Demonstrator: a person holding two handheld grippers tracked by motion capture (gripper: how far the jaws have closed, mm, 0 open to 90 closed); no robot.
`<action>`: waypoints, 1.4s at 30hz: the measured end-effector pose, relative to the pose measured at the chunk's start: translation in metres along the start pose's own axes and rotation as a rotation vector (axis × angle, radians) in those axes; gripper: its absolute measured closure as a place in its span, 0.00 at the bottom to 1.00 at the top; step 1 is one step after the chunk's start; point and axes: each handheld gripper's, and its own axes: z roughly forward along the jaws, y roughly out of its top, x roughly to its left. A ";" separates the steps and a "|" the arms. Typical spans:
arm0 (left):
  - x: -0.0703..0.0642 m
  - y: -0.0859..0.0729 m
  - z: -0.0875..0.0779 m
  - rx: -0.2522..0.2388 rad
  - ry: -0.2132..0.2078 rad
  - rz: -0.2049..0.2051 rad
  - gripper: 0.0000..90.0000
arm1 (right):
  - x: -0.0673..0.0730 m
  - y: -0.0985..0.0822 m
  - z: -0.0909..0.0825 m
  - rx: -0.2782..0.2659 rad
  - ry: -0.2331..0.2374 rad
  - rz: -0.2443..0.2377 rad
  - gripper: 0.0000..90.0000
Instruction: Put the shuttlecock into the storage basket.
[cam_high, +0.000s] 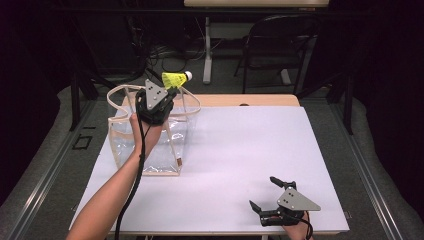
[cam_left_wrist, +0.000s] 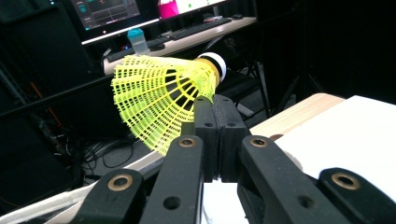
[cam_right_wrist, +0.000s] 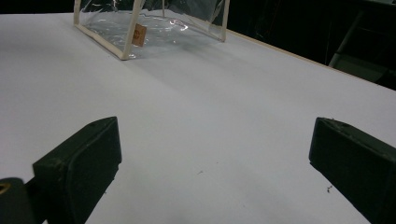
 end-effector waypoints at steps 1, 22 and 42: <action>0.001 0.000 -0.001 0.001 0.001 -0.002 1.00 | 0.000 0.000 0.000 -0.002 0.001 0.002 0.02; 0.021 -0.005 -0.013 -0.007 0.048 -0.023 1.00 | 0.000 0.000 0.001 0.000 0.000 0.001 0.02; 0.034 -0.012 -0.022 -0.001 0.062 -0.027 1.00 | 0.000 0.000 0.001 0.004 0.002 0.002 0.02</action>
